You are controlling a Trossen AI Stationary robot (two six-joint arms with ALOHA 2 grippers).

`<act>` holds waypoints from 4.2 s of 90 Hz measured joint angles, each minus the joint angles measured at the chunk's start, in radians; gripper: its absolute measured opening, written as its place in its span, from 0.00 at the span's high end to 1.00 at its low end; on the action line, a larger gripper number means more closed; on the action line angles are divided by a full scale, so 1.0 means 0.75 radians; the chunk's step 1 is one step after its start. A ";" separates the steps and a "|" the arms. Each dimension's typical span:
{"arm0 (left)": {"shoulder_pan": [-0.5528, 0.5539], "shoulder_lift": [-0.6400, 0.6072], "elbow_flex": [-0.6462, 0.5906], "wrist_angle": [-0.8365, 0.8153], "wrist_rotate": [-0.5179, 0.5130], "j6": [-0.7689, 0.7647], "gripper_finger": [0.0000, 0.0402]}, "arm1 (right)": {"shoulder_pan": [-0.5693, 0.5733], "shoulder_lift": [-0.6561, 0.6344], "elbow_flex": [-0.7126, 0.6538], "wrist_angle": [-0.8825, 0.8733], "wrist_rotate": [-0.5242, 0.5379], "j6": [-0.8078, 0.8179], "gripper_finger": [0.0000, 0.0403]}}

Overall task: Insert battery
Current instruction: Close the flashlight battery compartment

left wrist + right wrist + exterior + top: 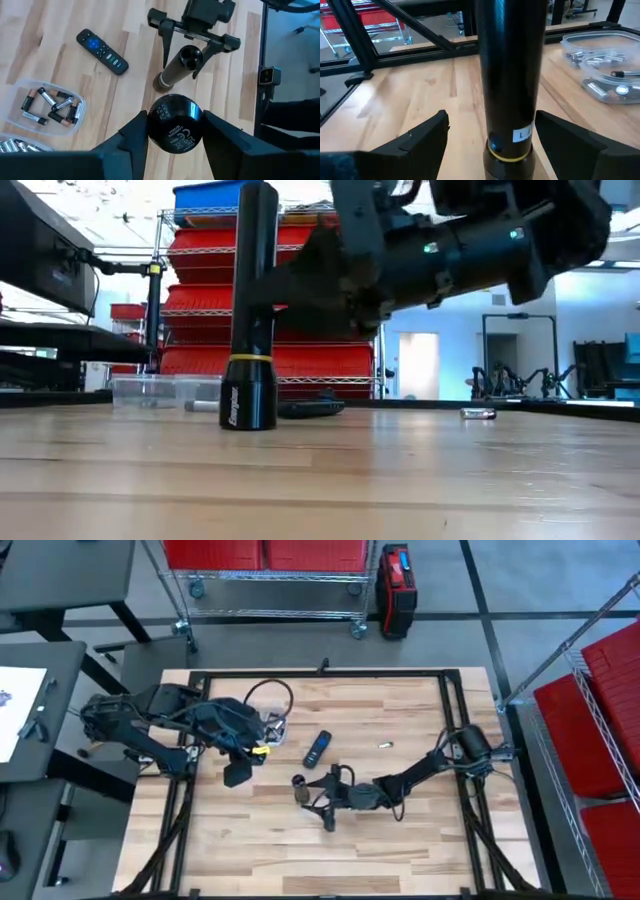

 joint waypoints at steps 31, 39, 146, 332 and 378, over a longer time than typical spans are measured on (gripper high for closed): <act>0.000 0.000 0.000 -0.001 0.001 0.022 0.66 | -0.101 0.100 0.104 -0.031 -0.123 0.014 0.29; 0.000 0.000 0.000 -0.004 0.007 0.022 0.66 | -0.119 0.100 0.136 -0.089 -0.164 0.011 0.29; 0.002 0.000 -0.001 0.008 0.011 0.047 0.66 | -0.201 -0.088 0.216 -0.687 -0.464 0.016 0.66; 0.127 0.255 0.000 0.696 0.311 0.265 0.66 | -0.247 -0.532 0.796 -2.365 -1.015 0.012 0.66; 0.137 0.215 -0.003 0.683 0.259 0.285 0.66 | -0.251 -0.532 0.796 -2.347 -1.009 0.015 0.66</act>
